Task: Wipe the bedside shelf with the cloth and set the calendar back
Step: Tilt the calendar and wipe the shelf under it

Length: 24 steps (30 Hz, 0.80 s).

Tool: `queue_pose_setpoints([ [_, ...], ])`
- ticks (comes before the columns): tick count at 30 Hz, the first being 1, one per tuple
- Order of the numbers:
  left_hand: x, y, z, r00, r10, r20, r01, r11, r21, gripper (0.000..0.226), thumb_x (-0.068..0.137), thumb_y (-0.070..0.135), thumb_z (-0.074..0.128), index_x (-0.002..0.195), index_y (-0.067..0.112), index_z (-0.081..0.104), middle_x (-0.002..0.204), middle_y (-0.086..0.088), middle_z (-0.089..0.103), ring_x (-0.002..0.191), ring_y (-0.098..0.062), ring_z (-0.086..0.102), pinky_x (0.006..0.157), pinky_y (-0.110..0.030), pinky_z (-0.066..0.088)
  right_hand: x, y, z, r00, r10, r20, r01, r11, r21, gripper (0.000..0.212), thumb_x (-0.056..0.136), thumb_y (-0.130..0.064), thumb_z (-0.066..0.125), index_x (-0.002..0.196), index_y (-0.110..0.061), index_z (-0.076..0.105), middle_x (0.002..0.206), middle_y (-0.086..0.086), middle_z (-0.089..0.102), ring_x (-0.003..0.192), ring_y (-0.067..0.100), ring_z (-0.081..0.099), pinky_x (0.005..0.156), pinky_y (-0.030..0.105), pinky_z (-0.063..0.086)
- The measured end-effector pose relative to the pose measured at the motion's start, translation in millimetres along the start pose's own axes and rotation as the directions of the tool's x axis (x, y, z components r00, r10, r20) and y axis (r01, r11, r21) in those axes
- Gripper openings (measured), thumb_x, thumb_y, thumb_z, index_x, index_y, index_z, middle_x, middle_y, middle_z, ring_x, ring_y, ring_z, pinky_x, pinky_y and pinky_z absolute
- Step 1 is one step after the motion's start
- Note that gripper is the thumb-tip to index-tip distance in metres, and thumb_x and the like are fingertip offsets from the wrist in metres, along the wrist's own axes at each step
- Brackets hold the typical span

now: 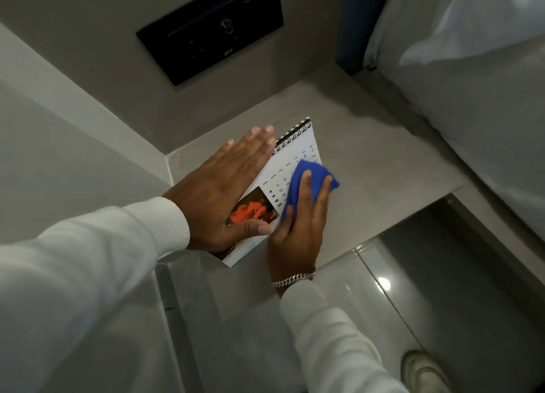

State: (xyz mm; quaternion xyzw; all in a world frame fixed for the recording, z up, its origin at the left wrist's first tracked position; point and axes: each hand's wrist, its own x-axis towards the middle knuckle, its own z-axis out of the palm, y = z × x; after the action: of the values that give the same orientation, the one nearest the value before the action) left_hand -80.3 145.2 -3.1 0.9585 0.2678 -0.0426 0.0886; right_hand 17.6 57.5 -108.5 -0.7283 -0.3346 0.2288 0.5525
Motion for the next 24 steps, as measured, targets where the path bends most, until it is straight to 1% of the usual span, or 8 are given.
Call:
queue_pose_setpoints([
  [2, 0.1, -0.5, 0.9, 1.0, 0.001, -0.009, -0.001, 1.0, 0.007, 0.099, 0.079, 0.08, 0.024, 0.151, 0.02, -0.008, 0.163, -0.001, -0.006, 0.149, -0.015, -0.009, 0.12, -0.037, 0.002, -15.8, -1.2, -1.1, 0.999, -0.031, 0.04, 0.032, 0.999, -0.023, 0.054, 0.098, -0.013, 0.042, 0.144, -0.027, 0.017, 0.159, 0.01, 0.012, 0.143, 0.037, 0.027, 0.101, 0.057, 0.046],
  [6, 0.3, -1.7, 1.0, 1.0, -0.005, -0.009, 0.005, 0.999, 0.036, 0.099, 0.079, 0.081, 0.023, 0.15, 0.02, -0.01, 0.162, 0.0, -0.01, 0.149, -0.015, -0.01, 0.119, -0.036, 0.0, -38.5, -9.6, -10.1, 0.983, -0.005, 0.182, 0.003, 1.0, 0.012, 0.065, 0.094, 0.0, 0.05, 0.143, -0.027, 0.017, 0.159, 0.01, 0.016, 0.144, 0.022, 0.019, 0.114, 0.041, 0.032],
  [10, 0.5, 0.8, -1.9, 1.0, -0.011, 0.004, 0.01, 0.995, 0.095, 0.099, 0.082, 0.079, 0.02, 0.151, 0.015, -0.01, 0.162, -0.007, -0.007, 0.15, -0.022, -0.006, 0.121, -0.045, 0.009, -41.1, -17.4, -39.5, 0.926, 0.01, 0.376, -0.029, 0.999, 0.045, 0.062, 0.091, 0.006, 0.052, 0.142, -0.018, 0.025, 0.155, 0.013, 0.026, 0.144, 0.028, 0.026, 0.116, 0.043, 0.03],
  [14, 0.6, 5.3, -7.7, 0.998, -0.056, 0.041, 0.05, 0.99, 0.13, 0.097, 0.084, 0.077, 0.021, 0.151, 0.015, -0.011, 0.162, -0.007, -0.007, 0.15, -0.023, -0.007, 0.121, -0.05, 0.01, -23.0, -30.6, -82.0, 0.732, 0.032, 0.681, -0.064, 0.998, 0.021, 0.064, 0.091, 0.008, 0.049, 0.141, -0.027, 0.032, 0.154, 0.005, 0.033, 0.143, 0.022, 0.03, 0.117, 0.034, 0.029],
  [16, -1.4, 10.6, -13.8, 0.993, -0.105, 0.059, 0.094, 0.983, 0.159, 0.097, 0.084, 0.077, 0.02, 0.151, 0.013, -0.009, 0.162, -0.007, -0.007, 0.149, -0.023, -0.009, 0.12, -0.054, 0.008, -7.0, -40.4, -105.3, 0.628, 0.099, 0.772, -0.125, 0.992, -0.026, 0.064, 0.091, 0.007, 0.049, 0.142, -0.029, 0.035, 0.148, 0.0, 0.042, 0.135, 0.017, 0.041, 0.113, 0.029, 0.036],
  [17, -2.2, 16.1, -17.0, 0.991, -0.123, 0.047, 0.113, 0.978, 0.172, 0.096, 0.084, 0.076, 0.019, 0.151, 0.012, -0.006, 0.163, -0.008, -0.005, 0.149, -0.024, -0.007, 0.119, -0.056, 0.008, 2.4, -45.0, -118.0, 0.61, 0.112, 0.784, -0.125, 0.991, -0.044, 0.063, 0.09, 0.007, 0.05, 0.142, -0.026, 0.038, 0.145, -0.001, 0.045, 0.132, 0.015, 0.044, 0.112, 0.03, 0.037],
  [20, -4.7, 40.9, -20.1, 0.984, -0.158, -0.078, 0.17, 0.97, 0.175, 0.088, 0.089, 0.067, 0.022, 0.151, 0.007, 0.003, 0.162, -0.012, 0.005, 0.15, -0.028, 0.002, 0.118, -0.057, 0.011, 36.2, -50.3, -149.6, 0.644, 0.097, 0.759, 0.005, 0.991, -0.132, 0.061, 0.089, 0.008, 0.051, 0.142, -0.021, 0.04, 0.145, 0.003, 0.045, 0.13, 0.02, 0.046, 0.112, 0.034, 0.037],
  [24, -7.2, 91.0, 11.3, 0.947, -0.229, -0.225, 0.237, 0.972, 0.007, 0.08, 0.091, 0.055, 0.03, 0.15, 0.005, 0.01, 0.161, -0.016, 0.013, 0.149, -0.03, 0.006, 0.117, -0.055, 0.017, 85.6, -36.3, -170.3, 0.747, 0.057, 0.662, 0.247, 0.902, -0.355, 0.062, 0.09, 0.005, 0.052, 0.145, -0.017, 0.034, 0.152, 0.013, 0.035, 0.137, 0.031, 0.038, 0.116, 0.037, 0.029],
])
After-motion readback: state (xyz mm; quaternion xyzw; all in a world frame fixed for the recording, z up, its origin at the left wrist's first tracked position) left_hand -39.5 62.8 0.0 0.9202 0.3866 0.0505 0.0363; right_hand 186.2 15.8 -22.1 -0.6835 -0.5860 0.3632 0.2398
